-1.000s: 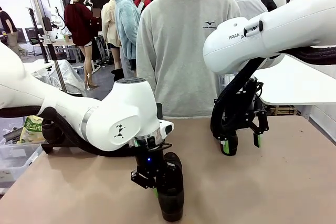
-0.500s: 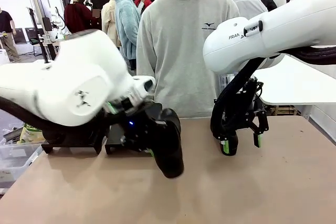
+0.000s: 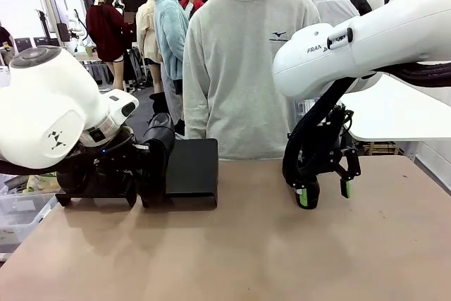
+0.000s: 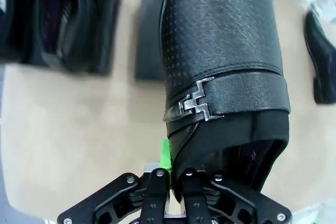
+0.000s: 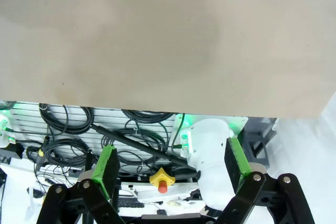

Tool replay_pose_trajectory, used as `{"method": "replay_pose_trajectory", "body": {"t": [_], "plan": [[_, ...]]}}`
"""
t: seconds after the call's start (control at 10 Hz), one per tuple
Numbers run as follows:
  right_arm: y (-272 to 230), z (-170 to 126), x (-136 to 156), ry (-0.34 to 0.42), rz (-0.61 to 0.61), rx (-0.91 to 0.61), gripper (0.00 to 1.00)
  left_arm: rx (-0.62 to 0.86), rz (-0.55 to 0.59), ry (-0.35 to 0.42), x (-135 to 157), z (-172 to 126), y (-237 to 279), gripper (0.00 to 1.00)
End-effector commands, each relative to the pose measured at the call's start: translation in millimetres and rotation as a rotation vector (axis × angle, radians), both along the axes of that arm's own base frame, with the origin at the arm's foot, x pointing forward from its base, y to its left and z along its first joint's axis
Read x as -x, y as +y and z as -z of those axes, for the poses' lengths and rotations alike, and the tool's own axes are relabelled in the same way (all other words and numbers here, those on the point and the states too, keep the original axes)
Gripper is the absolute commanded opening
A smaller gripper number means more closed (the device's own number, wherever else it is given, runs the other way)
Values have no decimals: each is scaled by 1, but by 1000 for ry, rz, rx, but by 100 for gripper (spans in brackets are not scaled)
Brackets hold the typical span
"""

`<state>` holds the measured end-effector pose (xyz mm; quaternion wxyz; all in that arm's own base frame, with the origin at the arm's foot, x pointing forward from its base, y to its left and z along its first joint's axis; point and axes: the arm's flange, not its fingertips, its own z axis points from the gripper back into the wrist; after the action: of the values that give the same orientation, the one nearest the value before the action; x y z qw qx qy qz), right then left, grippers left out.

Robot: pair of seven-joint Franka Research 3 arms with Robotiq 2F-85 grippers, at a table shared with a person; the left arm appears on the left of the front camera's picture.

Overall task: Organize the shoes by placing them on the stand.
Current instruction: Place the Shoe from the middle of the table onto the Shoes Stand.

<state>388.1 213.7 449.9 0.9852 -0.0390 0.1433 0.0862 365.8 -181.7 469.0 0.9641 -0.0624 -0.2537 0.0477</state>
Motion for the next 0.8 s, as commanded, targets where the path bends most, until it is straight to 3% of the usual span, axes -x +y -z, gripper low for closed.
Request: {"method": "replay_pose_trajectory", "body": {"t": [0.0,0.2,0.3,0.7], "plan": [[1,-1,-2,4,9,10,100,-55,8,-121,-16,5,-7,0],[1,-1,-2,4,9,10,100,-104,53,-156,-29,2,-2,0],[1,-1,-2,4,9,10,100,-26,17,-110,-28,2,-2,0],[1,-1,-2,4,9,10,100,-71,45,-102,-23,8,4,0]]}}
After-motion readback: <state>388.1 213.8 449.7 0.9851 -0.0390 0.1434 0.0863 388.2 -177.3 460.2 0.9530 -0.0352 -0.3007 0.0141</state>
